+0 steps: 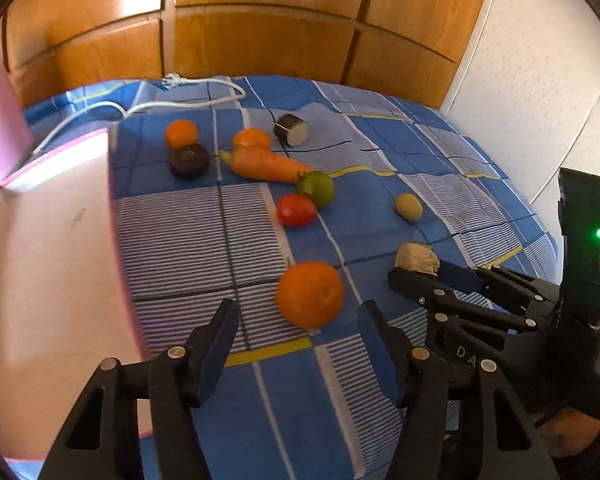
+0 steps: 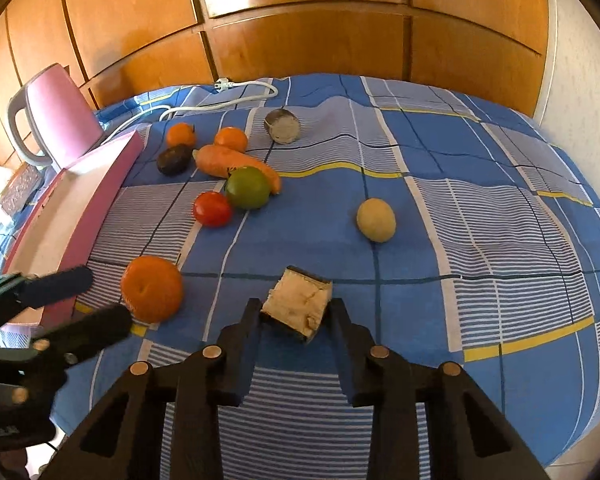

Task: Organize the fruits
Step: 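Close right tool on the brown chunk while left tool grasps the orange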

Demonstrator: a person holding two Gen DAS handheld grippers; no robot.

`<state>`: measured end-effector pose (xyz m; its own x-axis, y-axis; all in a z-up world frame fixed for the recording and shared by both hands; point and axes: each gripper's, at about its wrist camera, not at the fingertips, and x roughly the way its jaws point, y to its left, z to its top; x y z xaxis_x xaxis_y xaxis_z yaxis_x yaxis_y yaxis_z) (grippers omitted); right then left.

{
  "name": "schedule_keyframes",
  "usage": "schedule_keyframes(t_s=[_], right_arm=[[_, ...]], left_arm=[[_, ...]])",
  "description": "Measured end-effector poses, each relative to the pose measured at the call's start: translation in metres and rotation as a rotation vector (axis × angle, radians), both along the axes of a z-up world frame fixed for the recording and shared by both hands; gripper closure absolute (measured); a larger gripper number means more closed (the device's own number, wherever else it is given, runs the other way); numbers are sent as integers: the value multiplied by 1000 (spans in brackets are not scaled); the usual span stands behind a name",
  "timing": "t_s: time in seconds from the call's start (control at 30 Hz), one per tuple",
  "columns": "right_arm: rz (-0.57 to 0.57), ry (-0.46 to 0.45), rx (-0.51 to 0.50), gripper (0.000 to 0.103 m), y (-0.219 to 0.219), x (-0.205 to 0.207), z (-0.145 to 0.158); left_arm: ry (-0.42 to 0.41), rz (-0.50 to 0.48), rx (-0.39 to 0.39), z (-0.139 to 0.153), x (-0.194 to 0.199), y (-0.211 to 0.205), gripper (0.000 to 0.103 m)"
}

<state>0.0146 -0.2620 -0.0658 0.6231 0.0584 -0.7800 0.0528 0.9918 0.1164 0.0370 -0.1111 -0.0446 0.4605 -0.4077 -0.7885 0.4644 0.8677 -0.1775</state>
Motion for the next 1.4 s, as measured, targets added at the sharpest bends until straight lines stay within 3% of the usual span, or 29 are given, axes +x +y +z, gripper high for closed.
schedule_keyframes(t_s=[0.27,0.37,0.57,0.73,0.87,1.4], right_arm=[[0,-2,48,67,-10,6,0],[5,-3,37,67,-10,9,-1],[10,-9,42,68,-11,10,-4],[1,-8,51,68,-12,10,-4],[8,-19,-3,68,-5,8,-5],[5,-3,-12,69,-3,3,-2]], left_arm=[[35,-21,37,-15,14,-16,41],[31,-12,43,-21,17,-16,52],[3,9,34,-25,17,-14,60],[-30,33,38,-28,14,-14,61],[-51,43,52,-28,12,-14,64],[-48,108,42,-19,0,2,66]])
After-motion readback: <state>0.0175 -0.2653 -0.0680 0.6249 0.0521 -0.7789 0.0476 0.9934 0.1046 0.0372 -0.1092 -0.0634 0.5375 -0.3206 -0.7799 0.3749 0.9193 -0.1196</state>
